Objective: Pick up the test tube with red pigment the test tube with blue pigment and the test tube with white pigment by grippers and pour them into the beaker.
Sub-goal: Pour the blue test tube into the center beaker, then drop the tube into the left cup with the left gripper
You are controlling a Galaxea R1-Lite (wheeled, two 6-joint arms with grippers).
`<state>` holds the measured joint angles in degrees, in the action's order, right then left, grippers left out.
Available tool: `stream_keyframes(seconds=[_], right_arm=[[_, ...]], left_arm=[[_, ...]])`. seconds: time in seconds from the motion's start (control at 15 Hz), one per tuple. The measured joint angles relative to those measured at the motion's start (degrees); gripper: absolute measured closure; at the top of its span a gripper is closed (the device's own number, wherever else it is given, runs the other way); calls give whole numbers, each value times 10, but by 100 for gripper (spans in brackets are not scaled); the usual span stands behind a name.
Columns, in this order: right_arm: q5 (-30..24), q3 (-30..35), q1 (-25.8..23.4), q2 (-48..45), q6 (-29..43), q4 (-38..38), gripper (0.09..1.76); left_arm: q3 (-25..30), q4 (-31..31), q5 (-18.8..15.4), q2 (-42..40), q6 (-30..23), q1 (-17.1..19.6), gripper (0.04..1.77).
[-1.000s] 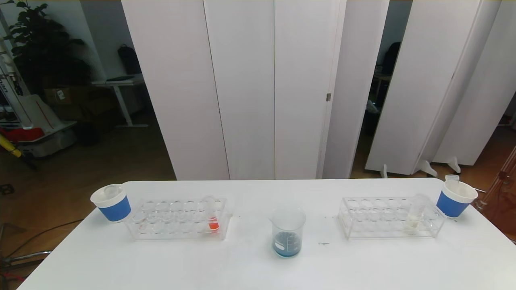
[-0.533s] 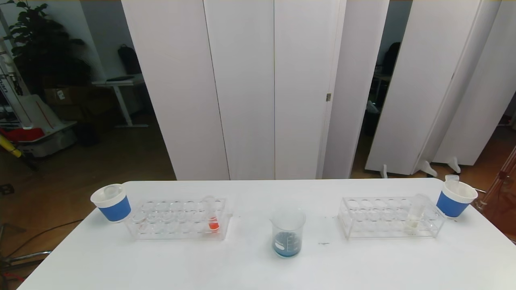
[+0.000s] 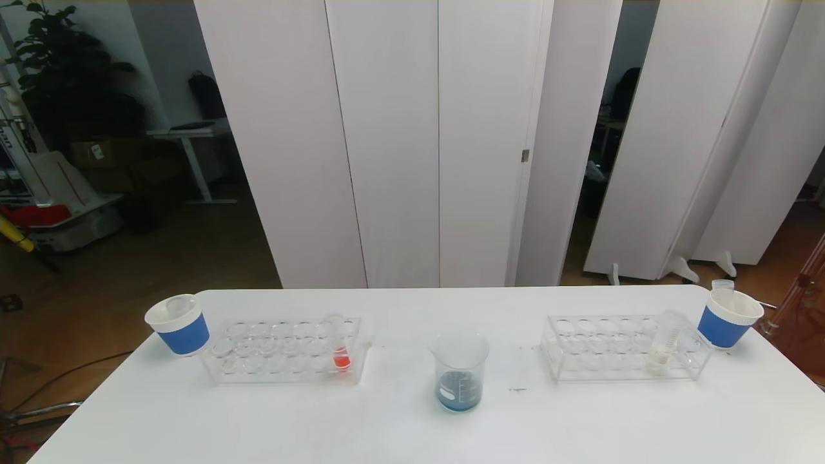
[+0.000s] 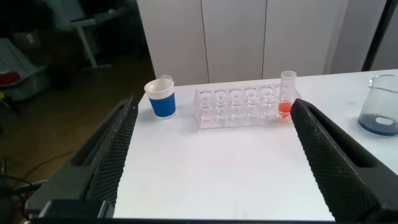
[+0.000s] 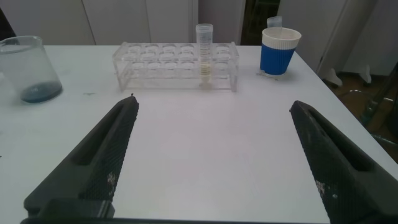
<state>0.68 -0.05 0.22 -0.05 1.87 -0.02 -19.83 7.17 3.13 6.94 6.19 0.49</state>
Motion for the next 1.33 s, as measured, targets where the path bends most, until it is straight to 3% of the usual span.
stream_keyframes(seconds=[0.47,0.67,1.33], right_arm=[[0,0,0,0,0,0,10],[0,0,0,0,0,0,10],[-1,0,0,0,-2,0,10]], left_arm=[[132,-12,-37,-65,-7,-3,6],[181,-67,-42,-68,-22,-3,6],[197,-68,-35,-70,-39,-4,6]])
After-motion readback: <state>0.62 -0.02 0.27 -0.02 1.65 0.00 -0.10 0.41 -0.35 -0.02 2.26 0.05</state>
